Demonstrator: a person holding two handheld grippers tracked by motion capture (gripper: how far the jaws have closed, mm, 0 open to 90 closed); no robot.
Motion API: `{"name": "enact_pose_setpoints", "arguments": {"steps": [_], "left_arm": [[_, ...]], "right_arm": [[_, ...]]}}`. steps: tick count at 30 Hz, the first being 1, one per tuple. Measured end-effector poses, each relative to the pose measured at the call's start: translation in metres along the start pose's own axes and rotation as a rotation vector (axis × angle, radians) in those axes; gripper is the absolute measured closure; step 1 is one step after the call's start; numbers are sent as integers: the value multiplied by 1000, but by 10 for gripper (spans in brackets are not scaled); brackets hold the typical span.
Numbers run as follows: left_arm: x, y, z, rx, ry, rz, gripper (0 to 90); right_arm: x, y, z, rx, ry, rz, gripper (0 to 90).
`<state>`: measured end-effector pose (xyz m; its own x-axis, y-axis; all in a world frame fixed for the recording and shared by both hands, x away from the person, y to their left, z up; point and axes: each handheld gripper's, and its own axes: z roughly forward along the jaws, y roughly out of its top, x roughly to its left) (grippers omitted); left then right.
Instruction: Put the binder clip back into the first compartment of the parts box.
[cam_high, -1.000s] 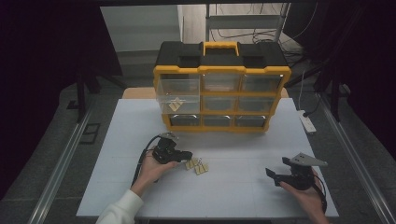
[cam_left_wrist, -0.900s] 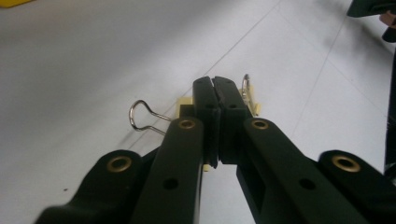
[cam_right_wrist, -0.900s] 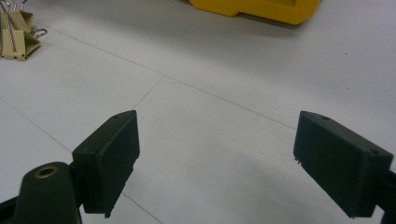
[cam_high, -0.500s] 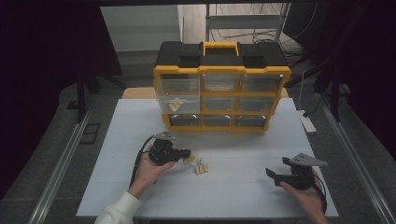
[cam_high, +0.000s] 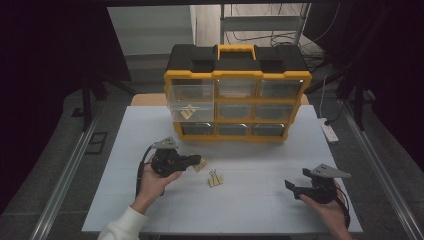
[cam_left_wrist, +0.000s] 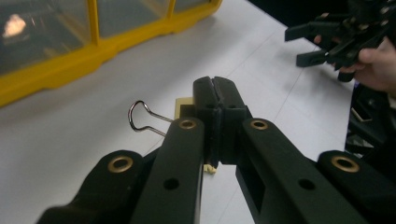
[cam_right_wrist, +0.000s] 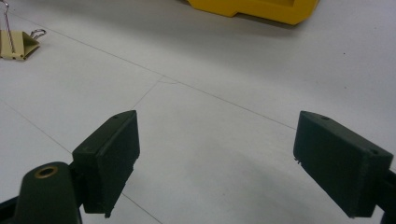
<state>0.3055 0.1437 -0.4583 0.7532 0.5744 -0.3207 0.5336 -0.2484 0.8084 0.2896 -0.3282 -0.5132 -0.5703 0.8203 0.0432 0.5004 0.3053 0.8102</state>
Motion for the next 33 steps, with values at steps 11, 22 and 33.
{"name": "enact_pose_setpoints", "arguments": {"steps": [11,22,33], "left_arm": [[-17,12,-19,-74,-17,31,896],[-26,20,-33,-127,-29,53,896],[-33,27,-47,-174,-20,70,896]], "right_arm": [[0,0,0,1,-1,-1,145],[0,0,0,2,-1,-1,145],[-1,0,0,7,-4,5,145]]}}
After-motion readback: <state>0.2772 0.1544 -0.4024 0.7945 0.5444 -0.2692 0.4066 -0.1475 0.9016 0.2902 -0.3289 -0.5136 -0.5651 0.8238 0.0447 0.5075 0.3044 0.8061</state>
